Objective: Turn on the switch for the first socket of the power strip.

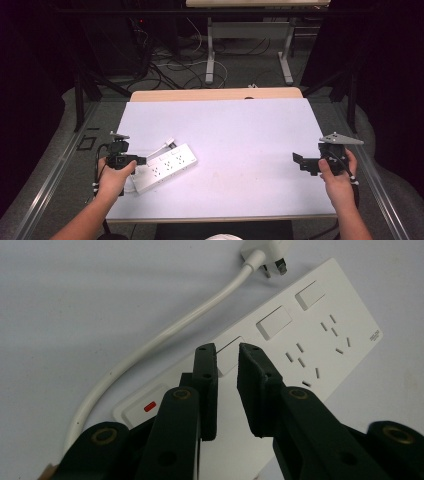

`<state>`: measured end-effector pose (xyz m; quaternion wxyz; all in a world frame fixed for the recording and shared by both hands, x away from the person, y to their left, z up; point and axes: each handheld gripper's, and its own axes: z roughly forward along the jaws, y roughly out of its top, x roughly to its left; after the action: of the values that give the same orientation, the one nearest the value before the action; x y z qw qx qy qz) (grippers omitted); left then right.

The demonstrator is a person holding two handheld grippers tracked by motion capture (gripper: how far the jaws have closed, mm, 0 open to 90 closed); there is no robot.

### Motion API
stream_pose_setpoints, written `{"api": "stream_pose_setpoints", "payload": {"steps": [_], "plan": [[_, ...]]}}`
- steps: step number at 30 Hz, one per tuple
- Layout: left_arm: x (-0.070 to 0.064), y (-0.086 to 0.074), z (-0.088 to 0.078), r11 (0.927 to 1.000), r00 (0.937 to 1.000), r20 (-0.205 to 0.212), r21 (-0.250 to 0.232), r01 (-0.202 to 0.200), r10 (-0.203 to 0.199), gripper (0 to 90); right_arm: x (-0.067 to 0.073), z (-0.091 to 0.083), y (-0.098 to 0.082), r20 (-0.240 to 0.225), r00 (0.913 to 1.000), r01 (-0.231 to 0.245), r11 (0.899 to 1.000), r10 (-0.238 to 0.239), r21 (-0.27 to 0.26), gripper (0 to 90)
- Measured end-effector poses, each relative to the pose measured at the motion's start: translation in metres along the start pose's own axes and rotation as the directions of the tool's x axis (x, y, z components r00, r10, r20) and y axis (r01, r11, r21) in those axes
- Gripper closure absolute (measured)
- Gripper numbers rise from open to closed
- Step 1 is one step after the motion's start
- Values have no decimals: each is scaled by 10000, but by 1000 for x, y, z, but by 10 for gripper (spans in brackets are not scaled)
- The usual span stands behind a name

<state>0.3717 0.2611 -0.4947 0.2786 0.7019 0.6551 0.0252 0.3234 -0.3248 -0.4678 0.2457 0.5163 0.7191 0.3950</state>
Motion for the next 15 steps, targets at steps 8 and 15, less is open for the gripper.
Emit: {"api": "stream_pose_setpoints", "payload": {"steps": [8,15], "plan": [[-4,3,11,10000,10000,-36,-41,-5,5,790,0,0,0,-24,10000,-8,10000,8,5,0],[-3,4,15,9999,9996,-218,17,-159,159,802,0,1,-1,-38,10000,9,10000,-9,38,0]]}}
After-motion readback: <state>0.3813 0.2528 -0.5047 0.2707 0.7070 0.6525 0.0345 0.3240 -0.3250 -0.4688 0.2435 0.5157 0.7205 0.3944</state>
